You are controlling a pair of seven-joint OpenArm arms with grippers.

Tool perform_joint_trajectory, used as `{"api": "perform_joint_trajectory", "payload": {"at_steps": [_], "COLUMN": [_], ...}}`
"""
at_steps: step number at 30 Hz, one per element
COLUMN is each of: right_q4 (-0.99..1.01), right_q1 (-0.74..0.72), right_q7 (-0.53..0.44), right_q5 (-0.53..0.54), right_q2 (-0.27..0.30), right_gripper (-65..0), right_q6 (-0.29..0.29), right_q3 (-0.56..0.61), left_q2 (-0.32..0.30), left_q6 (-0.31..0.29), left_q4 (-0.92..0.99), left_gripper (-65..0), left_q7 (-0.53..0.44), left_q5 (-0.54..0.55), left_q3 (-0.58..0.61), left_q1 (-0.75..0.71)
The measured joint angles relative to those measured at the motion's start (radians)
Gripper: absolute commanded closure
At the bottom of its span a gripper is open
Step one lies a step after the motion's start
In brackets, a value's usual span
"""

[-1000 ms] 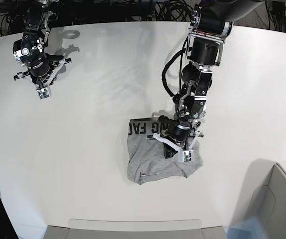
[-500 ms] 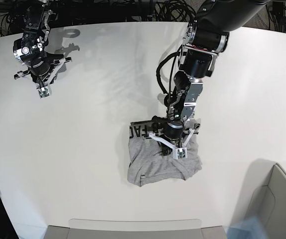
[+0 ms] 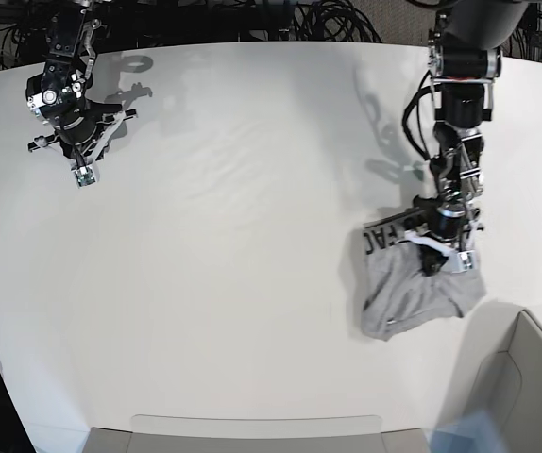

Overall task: Fold the T-shirt properly
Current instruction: 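Drag the folded shirt with the left gripper away from the right gripper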

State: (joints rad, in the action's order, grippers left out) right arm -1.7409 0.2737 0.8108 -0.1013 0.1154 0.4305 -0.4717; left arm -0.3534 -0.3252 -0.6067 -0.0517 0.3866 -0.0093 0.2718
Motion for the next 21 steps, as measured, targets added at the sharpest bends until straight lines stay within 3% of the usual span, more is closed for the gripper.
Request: {"api": "perform_joint_trajectory", "payload": {"at_steps": [5, 12, 16, 21], "right_q4": [0.0, -0.004, -0.034, -0.059], "right_q1": [0.0, -0.014, -0.013, -0.035], "right_q7": [0.0, 0.0, 0.0, 0.002], "right_q5": [0.0, 0.0, 0.0, 0.004], "right_q2": [0.0, -0.001, -0.003, -0.008], "right_gripper": [0.0, 0.0, 0.0, 0.0], "right_q6": [0.0, 0.0, 0.0, 0.0], "right_q3": [0.0, 0.0, 0.001, 0.001], "left_q2": [-0.079, -0.079, -0.077, -0.073], "left_q6": [0.008, 0.016, 0.055, 0.068], "left_q4": [0.001, -0.003, -0.145, -0.441], "left_gripper": [0.0, 0.0, 0.0, 0.0], "left_q7": [0.0, 0.002, 0.16, 0.266], "left_q5": [0.006, 0.006, -0.006, -0.026], "left_q3": [-0.006, -0.006, -0.013, -0.047], "left_q1": [-0.033, -0.034, -0.069, -0.203]}}
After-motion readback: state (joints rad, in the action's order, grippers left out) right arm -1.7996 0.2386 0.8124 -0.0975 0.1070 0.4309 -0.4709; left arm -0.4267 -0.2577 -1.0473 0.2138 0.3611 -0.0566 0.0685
